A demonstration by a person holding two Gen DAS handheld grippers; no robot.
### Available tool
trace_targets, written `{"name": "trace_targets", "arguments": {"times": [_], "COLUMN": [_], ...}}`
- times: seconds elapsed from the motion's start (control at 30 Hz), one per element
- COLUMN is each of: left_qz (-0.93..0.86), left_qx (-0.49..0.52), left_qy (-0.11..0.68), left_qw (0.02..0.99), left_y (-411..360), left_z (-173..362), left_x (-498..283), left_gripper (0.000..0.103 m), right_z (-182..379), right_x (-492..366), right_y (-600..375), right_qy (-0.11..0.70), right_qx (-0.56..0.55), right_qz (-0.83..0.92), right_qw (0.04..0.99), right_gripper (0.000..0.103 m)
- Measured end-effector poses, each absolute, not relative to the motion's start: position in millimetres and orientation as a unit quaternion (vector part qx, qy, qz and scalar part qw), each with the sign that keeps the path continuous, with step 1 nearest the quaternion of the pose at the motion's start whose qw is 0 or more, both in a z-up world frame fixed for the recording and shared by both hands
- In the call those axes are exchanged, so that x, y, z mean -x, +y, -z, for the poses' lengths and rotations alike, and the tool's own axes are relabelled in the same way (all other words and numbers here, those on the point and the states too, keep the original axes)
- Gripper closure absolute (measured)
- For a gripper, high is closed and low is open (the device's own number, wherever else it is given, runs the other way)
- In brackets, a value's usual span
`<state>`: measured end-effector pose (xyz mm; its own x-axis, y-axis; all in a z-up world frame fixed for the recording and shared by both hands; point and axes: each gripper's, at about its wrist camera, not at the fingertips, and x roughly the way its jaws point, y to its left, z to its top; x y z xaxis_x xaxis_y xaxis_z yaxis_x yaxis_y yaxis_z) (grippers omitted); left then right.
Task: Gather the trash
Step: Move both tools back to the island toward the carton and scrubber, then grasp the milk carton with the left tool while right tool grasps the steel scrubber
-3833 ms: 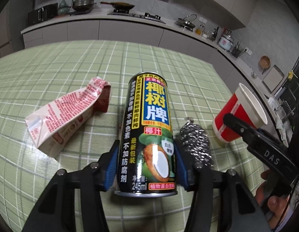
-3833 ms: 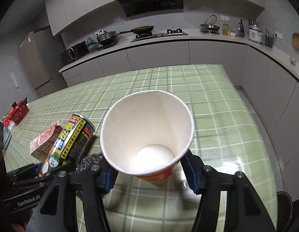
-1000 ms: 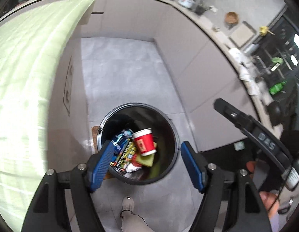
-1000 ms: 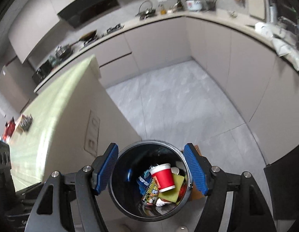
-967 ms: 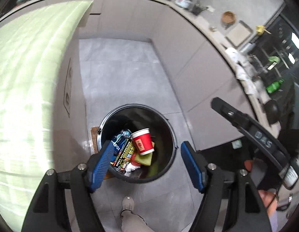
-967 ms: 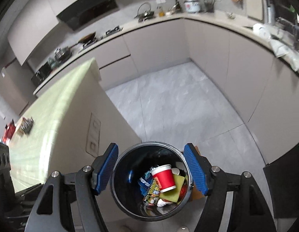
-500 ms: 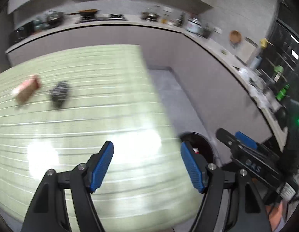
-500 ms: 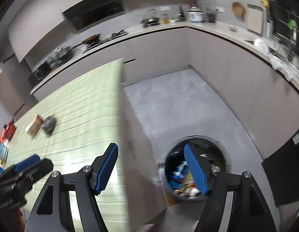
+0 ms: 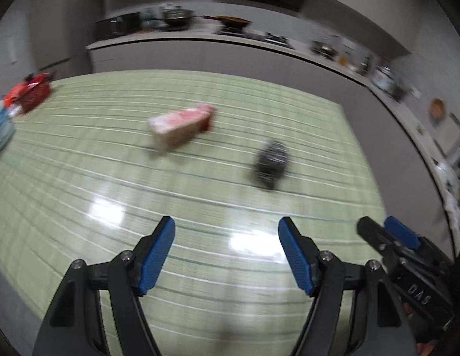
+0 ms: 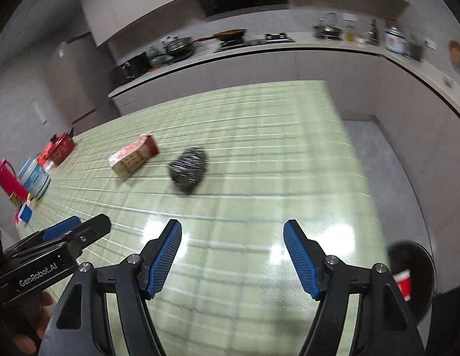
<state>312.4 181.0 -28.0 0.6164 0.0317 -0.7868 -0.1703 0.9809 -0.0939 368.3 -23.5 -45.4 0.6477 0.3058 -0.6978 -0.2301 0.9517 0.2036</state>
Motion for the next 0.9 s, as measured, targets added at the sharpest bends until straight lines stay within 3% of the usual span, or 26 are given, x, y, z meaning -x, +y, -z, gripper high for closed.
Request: {"name": "trace_targets", "arguments": {"times": [0.37,0.83,0.9], "left_qz": [-0.014,0.085,0.094], "left_qx": [0.022,-0.055,-0.045], "left_qy": [0.444,0.462,0.464], "left_qw": [0.896,0.881,0.879], "left_y": [259.6,271.4,273.2], "left_z": [41.5,67.7,72.2], "left_x": [-386.9,-467.9,-470.7], "left_gripper": [0.030,0.030,0.035], "right_z": [58.6,88.8,93.8], "right_x": [-423.7,-486.1,-491.6], "right_y": [45.8,94.0,94.6], "right_qy": [0.406,0.437,0.444], "right_qx": [-0.054,-0.072,-0.073], "right_qz": [-0.118,-0.017,-0.013], "right_qw": [0.905,0.896,0.893], "right_gripper": [0.030,0.030,0.030]}}
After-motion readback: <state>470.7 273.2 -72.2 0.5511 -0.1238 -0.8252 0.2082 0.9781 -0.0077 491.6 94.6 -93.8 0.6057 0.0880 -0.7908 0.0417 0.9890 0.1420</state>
